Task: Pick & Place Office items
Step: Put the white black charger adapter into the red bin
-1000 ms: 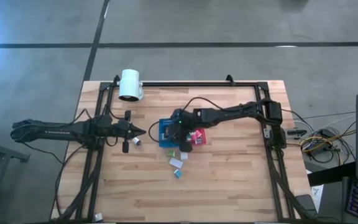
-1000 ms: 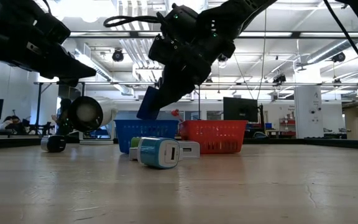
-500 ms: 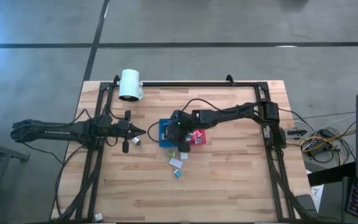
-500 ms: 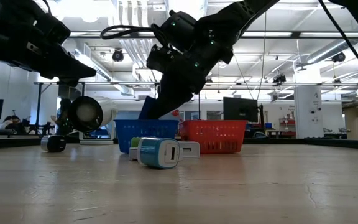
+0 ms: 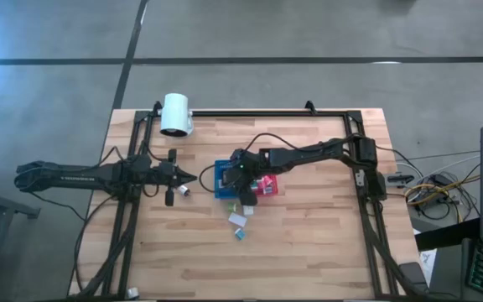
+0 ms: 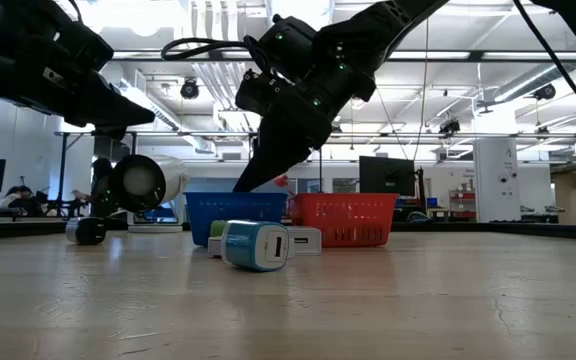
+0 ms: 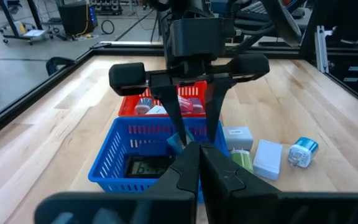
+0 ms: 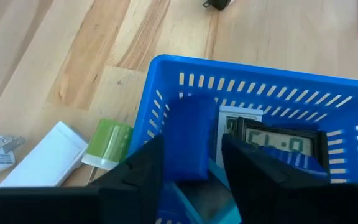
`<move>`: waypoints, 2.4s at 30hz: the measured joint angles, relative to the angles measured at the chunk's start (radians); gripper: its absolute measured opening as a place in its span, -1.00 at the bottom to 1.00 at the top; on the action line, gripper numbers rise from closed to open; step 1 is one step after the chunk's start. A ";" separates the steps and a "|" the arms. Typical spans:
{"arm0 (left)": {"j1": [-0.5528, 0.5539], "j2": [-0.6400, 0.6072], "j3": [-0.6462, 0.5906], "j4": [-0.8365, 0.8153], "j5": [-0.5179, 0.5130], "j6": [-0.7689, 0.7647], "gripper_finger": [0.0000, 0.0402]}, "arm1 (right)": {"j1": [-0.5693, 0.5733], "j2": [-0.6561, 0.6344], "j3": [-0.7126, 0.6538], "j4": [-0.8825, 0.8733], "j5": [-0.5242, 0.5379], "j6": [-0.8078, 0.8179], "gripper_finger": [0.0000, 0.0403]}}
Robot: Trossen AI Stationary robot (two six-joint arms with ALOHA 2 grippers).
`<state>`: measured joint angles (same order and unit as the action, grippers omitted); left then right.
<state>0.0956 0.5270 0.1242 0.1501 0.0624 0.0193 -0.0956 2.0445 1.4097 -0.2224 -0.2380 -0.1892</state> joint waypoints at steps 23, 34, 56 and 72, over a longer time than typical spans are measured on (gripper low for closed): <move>0.000 0.000 0.000 0.000 0.000 -0.028 -0.92 | -0.054 -0.952 -0.840 0.871 -0.047 0.144 -0.88; 0.000 0.000 0.000 0.007 -0.008 -0.016 -0.92 | -0.063 -1.360 -1.267 1.080 0.029 0.172 -0.96; -0.001 0.255 0.438 -0.606 -0.115 0.110 -0.96 | -0.184 -1.669 -1.380 0.890 0.021 0.247 -0.96; 0.013 0.819 0.880 -1.183 -0.115 0.436 -0.43 | -0.184 -1.668 -1.380 0.842 0.020 0.260 -0.96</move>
<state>0.1081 1.3458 1.0044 -1.0330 -0.0527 0.4551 -0.2798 0.3767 0.0296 0.6192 -0.2176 0.0704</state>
